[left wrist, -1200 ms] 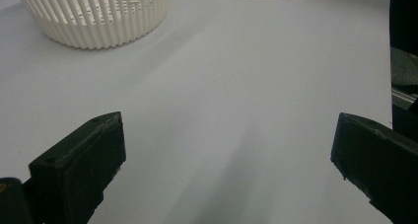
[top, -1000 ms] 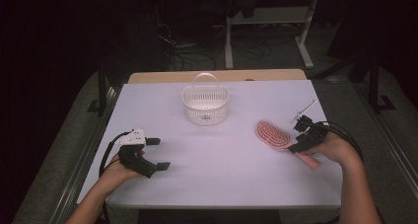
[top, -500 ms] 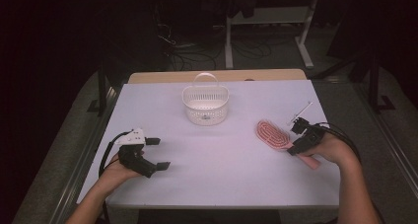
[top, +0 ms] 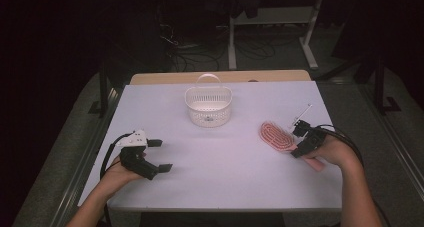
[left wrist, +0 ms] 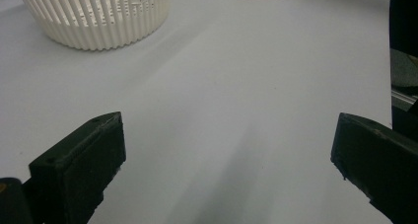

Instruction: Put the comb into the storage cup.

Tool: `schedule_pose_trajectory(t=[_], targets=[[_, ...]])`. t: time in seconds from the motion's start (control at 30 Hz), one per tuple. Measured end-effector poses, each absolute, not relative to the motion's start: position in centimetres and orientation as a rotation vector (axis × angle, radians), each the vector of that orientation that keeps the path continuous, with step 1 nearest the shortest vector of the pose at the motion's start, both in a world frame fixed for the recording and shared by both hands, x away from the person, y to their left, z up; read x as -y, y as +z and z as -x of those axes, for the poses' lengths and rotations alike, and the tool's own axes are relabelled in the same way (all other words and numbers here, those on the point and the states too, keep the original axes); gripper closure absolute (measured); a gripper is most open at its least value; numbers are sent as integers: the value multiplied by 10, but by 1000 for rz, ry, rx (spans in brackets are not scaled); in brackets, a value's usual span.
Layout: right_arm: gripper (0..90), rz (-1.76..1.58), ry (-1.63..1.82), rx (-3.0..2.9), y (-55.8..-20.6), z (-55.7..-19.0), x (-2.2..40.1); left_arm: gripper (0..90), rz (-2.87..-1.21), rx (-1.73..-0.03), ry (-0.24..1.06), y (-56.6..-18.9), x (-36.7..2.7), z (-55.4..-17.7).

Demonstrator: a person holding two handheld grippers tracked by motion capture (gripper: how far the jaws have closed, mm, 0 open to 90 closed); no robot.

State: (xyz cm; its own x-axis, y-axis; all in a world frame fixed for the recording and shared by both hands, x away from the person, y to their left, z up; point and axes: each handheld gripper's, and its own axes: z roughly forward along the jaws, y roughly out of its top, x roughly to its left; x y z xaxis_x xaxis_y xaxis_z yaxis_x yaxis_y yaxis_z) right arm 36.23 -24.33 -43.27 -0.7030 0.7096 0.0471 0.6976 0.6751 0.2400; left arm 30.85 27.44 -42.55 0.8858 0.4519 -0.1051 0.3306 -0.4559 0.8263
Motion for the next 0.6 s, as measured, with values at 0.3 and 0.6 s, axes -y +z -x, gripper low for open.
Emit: schedule_pose_trajectory(t=[0.3,0.6], targets=[[668,-1179,313,-2836,-434,-364,239,1,-2086,-564,159,-426,-274,-309],[670,-1193,250,-2844,-435,-367,234,1,-2085,-564,159,-425,-274,-308]])
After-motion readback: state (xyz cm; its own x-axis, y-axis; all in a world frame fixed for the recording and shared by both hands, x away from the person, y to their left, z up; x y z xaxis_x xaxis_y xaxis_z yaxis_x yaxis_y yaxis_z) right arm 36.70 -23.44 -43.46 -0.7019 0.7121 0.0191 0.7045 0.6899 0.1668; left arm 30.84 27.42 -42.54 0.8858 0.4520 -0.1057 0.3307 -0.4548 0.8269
